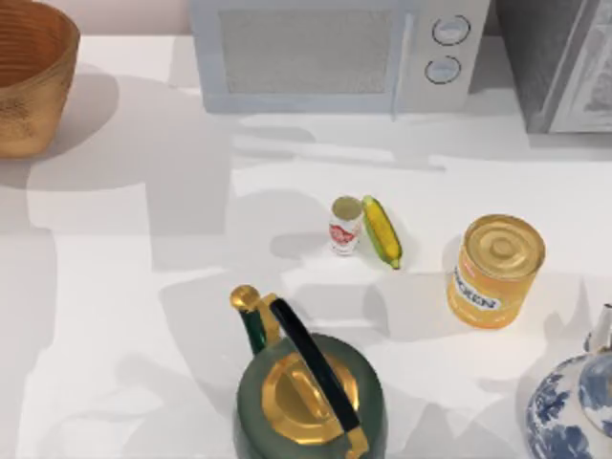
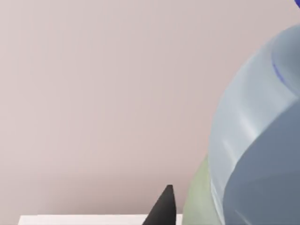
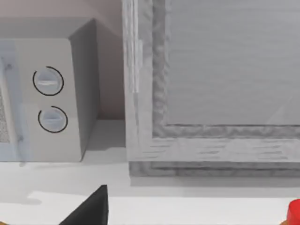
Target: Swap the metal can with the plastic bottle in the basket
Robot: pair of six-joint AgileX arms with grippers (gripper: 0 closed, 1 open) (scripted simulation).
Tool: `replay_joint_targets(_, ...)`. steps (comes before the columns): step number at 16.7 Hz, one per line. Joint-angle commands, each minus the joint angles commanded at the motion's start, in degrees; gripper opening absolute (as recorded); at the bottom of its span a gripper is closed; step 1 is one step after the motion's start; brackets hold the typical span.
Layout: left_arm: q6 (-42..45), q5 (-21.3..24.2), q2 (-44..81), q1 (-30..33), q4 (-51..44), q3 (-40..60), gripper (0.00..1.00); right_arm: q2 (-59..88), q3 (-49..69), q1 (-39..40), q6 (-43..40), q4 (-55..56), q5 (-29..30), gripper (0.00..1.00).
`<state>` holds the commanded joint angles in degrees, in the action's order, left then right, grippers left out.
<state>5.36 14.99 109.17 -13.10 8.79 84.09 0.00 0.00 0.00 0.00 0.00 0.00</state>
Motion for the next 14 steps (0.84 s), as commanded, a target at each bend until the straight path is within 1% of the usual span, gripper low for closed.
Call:
replay_joint_targets(8,0.00,0.00,0.00,0.00,0.00,0.00,0.98,0.00,0.00,0.00,0.00,0.00,0.00,1.00)
replay_joint_targets(9,0.00,0.00,0.00,0.00,0.00,0.00,1.00,0.00,0.00,0.00,0.00,0.00,0.00,1.00)
replay_joint_targets(14,0.00,0.00,0.00,0.00,0.00,0.00,1.00,0.00,0.00,0.00,0.00,0.00,0.00,1.00)
